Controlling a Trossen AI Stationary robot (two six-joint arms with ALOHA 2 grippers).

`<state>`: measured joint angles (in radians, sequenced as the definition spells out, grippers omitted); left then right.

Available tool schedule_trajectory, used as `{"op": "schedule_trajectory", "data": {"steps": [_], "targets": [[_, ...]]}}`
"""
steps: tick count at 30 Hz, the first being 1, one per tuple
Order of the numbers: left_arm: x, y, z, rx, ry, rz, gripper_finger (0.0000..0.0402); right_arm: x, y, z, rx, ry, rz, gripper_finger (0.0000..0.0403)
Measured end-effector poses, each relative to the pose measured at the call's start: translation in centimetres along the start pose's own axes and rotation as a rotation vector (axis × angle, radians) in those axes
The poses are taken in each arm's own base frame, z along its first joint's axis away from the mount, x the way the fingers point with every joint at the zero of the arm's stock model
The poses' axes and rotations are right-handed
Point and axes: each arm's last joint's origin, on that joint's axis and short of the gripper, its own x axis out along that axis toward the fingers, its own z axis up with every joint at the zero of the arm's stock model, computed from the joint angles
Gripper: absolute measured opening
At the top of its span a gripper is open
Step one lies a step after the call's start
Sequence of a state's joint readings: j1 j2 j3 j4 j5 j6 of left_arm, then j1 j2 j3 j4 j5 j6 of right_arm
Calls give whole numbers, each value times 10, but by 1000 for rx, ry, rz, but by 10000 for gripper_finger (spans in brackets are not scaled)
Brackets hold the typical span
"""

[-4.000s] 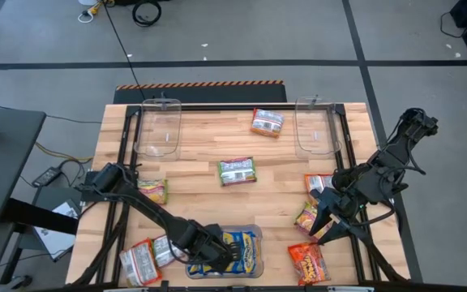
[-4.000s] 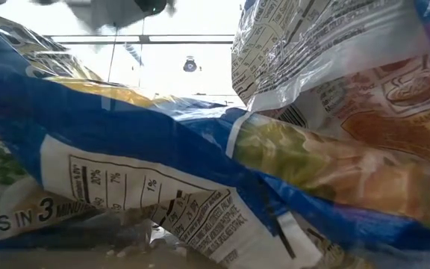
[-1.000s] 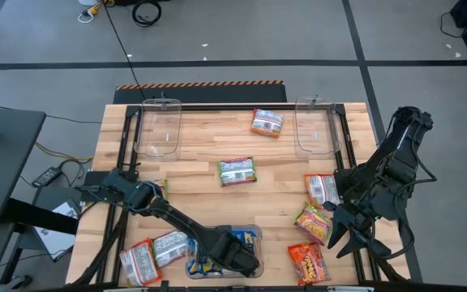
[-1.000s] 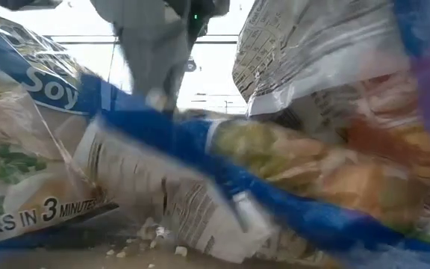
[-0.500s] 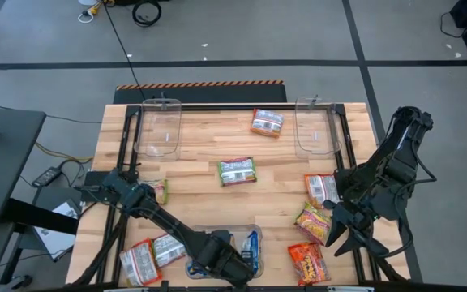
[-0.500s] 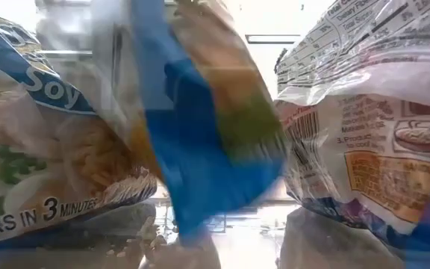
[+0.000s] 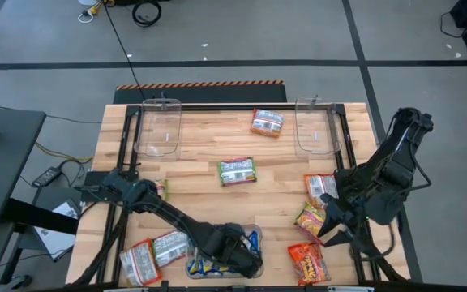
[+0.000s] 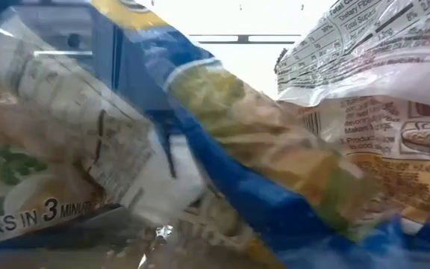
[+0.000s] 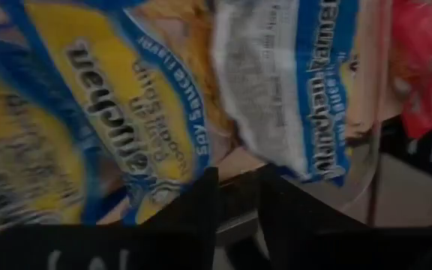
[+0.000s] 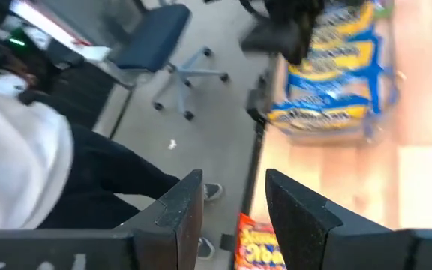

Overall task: Sort Maruchan noodles
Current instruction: Put the green noodle pack into the top right transparent bin

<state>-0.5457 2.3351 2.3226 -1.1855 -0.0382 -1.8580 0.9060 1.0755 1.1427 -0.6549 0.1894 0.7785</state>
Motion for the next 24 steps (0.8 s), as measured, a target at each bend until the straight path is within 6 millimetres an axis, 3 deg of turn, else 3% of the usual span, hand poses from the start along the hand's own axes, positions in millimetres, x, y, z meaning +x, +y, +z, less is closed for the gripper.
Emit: {"op": "schedule_trajectory", "data": {"steps": [3, 6, 11, 18, 24], "targets": [[-32, 7, 3, 17, -78, 3, 105, 7, -7, 1, 37, 26, -63, 151], [-64, 17, 11, 85, -287, -15, 106, 15, -15, 6, 44, 34, -107, 151], [-85, 21, 47, 296, -434, 88, 108, 19, -18, 23, 46, 32, -142, 151], [-72, 7, 117, 738, -316, 176, 156, 2, -5, 56, 2, 38, -290, 150], [-24, 20, 179, 1089, -270, 335, 219, -4, 4, 70, 40, -21, -387, 150]]}}
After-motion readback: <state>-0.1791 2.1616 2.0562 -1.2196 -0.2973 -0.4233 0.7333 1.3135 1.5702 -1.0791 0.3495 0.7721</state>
